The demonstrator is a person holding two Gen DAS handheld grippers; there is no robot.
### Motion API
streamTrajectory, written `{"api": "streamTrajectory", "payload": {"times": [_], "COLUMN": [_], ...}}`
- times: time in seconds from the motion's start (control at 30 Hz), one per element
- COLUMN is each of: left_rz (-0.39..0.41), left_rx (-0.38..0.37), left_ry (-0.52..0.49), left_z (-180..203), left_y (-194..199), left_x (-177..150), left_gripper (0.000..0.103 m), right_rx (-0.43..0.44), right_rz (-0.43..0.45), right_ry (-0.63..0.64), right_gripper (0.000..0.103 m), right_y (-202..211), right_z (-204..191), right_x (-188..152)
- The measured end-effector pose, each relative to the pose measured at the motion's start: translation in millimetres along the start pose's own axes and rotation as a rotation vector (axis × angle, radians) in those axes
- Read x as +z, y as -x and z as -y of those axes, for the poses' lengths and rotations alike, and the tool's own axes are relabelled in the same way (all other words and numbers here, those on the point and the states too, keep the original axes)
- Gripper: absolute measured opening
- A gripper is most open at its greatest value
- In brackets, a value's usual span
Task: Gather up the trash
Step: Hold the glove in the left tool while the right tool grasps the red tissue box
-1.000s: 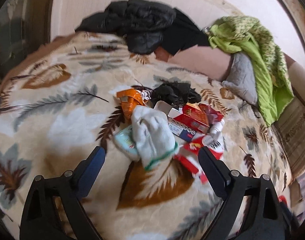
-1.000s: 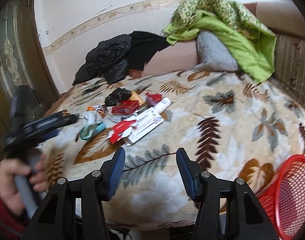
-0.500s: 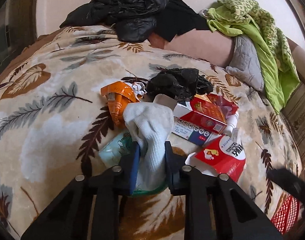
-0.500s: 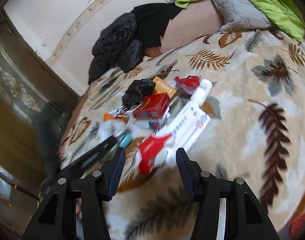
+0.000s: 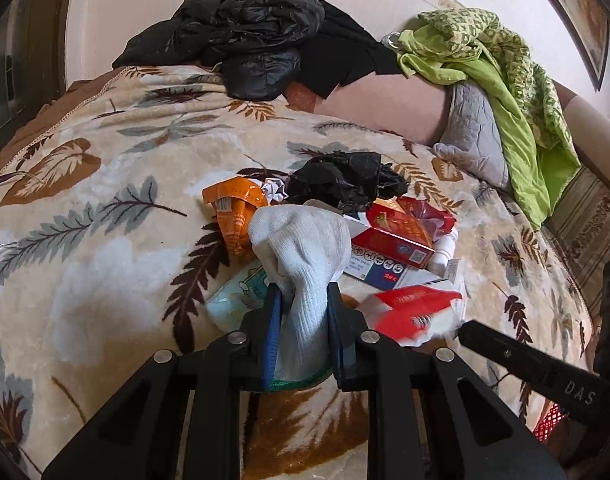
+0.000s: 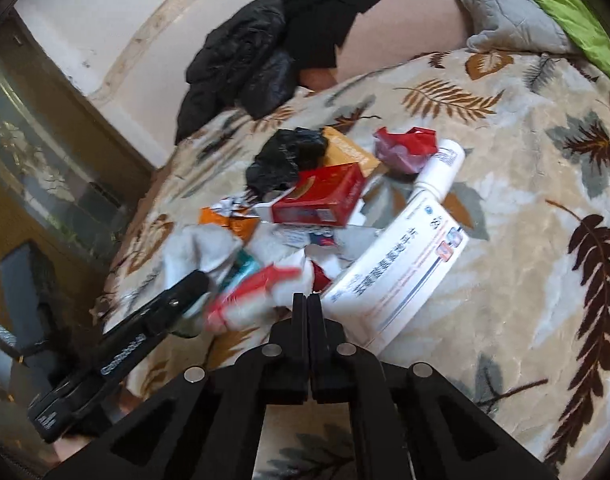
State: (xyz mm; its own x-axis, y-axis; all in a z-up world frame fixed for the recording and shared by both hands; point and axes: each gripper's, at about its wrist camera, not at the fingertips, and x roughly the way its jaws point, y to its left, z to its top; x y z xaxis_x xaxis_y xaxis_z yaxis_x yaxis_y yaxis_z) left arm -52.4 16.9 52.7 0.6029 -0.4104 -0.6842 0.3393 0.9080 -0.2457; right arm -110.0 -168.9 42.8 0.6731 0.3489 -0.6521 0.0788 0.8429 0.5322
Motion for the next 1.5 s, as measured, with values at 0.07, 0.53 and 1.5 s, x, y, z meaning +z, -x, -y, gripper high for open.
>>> {"api": "streamTrajectory", "payload": {"times": [0.07,0.53,1.5], "left_rz": [0.011,0.063,0.083], "left_rx": [0.007,0.028,-0.027], "left_ry": [-0.003,0.045,0.000], "left_z": [0.4,-22.4,-10.1], "left_y": [2.5,16.5,24.6], "left_x": [-0.3,2.9,0.2], "left_gripper": [0.020,0.020,0.020], "right_rx": [0.012,0.112,0.059], "right_rz": [-0.012,-0.047,0.057], "right_ry": [-0.019,-0.217,-0.053], "right_gripper": [0.002,0.053,0.007], "right_y": [0.8,-0.6,3.8], "right_z": [2.8,24.6,-7.7], "right_x": [-2.8,-11.0,-9.0]}}
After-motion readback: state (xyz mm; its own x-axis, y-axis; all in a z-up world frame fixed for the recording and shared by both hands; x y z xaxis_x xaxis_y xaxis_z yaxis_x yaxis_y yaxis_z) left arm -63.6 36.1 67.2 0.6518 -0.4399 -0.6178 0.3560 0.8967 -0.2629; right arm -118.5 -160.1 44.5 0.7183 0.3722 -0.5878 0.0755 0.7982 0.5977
